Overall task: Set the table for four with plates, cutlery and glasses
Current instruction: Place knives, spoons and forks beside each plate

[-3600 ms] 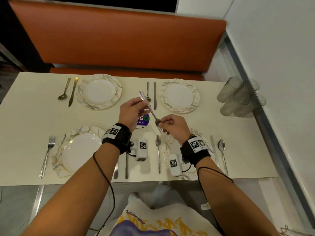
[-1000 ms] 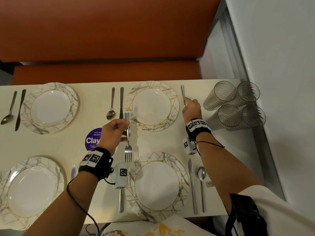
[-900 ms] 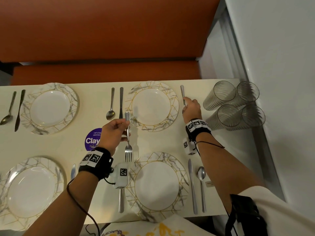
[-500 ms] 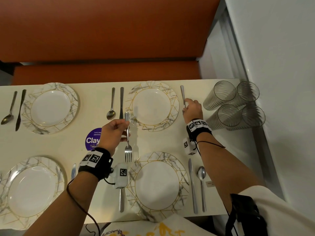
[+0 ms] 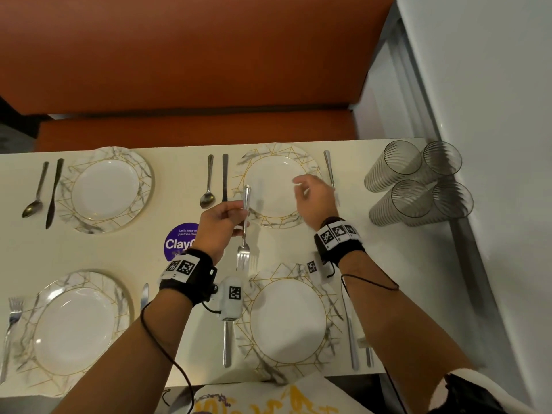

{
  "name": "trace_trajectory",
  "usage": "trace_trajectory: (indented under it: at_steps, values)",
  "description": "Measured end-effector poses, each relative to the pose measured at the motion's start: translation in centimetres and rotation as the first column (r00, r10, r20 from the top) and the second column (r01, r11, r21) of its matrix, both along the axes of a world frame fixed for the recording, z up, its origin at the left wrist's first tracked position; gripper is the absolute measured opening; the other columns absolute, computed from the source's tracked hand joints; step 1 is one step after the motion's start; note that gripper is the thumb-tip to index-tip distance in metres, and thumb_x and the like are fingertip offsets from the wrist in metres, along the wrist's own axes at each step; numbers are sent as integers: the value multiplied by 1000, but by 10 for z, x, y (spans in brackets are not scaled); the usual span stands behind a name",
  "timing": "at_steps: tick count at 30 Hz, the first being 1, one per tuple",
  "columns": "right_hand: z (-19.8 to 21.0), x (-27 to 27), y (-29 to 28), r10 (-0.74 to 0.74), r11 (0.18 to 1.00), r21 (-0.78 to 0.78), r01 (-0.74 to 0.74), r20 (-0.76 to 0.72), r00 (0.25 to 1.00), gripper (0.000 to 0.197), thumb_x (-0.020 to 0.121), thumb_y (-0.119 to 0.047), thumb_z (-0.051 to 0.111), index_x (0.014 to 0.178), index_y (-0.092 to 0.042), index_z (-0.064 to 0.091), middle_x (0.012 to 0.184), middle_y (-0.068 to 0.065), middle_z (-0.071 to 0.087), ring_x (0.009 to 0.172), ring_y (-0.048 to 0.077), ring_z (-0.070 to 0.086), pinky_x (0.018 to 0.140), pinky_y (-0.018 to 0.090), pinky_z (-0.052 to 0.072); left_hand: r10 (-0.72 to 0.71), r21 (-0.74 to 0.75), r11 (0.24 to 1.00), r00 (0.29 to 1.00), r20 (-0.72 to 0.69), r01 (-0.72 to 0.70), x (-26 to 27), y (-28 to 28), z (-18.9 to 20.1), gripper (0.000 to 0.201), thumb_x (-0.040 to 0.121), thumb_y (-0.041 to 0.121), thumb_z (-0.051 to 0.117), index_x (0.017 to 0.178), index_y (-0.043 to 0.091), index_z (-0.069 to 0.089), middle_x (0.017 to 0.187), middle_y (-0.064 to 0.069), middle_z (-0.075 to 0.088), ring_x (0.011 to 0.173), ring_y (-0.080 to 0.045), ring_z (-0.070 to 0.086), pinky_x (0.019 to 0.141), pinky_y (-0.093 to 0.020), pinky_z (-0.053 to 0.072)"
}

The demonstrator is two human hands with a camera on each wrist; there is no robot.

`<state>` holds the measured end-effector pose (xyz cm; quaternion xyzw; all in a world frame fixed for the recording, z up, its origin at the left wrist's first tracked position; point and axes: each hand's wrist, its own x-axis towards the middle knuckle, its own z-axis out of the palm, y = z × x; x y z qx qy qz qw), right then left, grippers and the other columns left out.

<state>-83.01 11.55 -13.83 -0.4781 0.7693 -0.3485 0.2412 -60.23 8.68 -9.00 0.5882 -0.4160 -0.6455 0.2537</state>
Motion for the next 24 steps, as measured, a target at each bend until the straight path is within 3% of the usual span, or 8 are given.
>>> trace_trajectory:
  at_steps: [4,7,10,14,17,19,22,24]
  values:
    - [32,59,-8,140,988,24,-150,233,962,24,99,-33,61,107,-13,73,95,-3,70,77,5,61,74,20,51,-38,-36,999,999,-34,36,6,-1,5,15,94,2,69,105,12,72,93,-7,77,85,-20,70,78,-31,61]
    - [43,90,-16,159,986,14,-166,224,962,15,96,-24,67,97,-10,72,89,-2,71,79,12,62,78,24,50,-46,-44,998,997,-68,43,21,-3,7,13,95,1,67,105,9,72,88,-7,75,83,-21,69,74,-29,61]
    - [53,114,-25,122,990,32,-134,249,961,13,97,-22,65,96,-11,71,84,-1,73,81,16,67,82,33,56,-80,-60,995,994,-78,76,47,-6,4,13,99,4,63,109,4,71,91,-9,74,83,-22,68,73,-29,59]
    - [63,151,-42,30,1000,-13,-28,269,963,18,99,-26,61,97,-11,69,83,0,73,79,17,69,80,37,59,-207,-60,977,976,-65,203,93,-10,-1,15,99,10,65,112,7,73,103,-11,77,93,-23,71,89,-41,57]
    - [62,185,-53,-97,994,-16,106,288,953,19,99,-28,60,102,-11,69,90,0,73,80,12,69,80,33,60,-224,-32,975,969,-103,222,132,-19,-5,13,98,7,66,109,8,74,95,-14,76,84,-23,72,83,-43,59]
    - [58,214,-57,-149,988,20,151,349,925,21,99,-26,61,111,-10,67,94,3,73,79,8,70,77,28,60,-214,-33,977,968,-133,211,159,-29,-7,12,98,4,66,107,6,74,88,-16,72,79,-24,69,74,-38,61]
    - [45,261,-63,-152,986,116,117,371,916,24,97,-31,64,117,-17,64,97,0,72,88,20,71,85,37,58,-187,-44,982,972,-140,183,194,-47,-11,13,98,2,65,109,1,71,84,-15,71,75,-23,68,68,-36,59]
    - [37,289,-64,-122,986,150,69,381,916,21,97,-29,64,115,-18,67,93,-7,69,86,14,67,79,28,54,-151,-55,988,981,-118,145,211,-59,-15,14,98,2,65,110,1,71,88,-19,72,77,-25,71,70,-39,60]
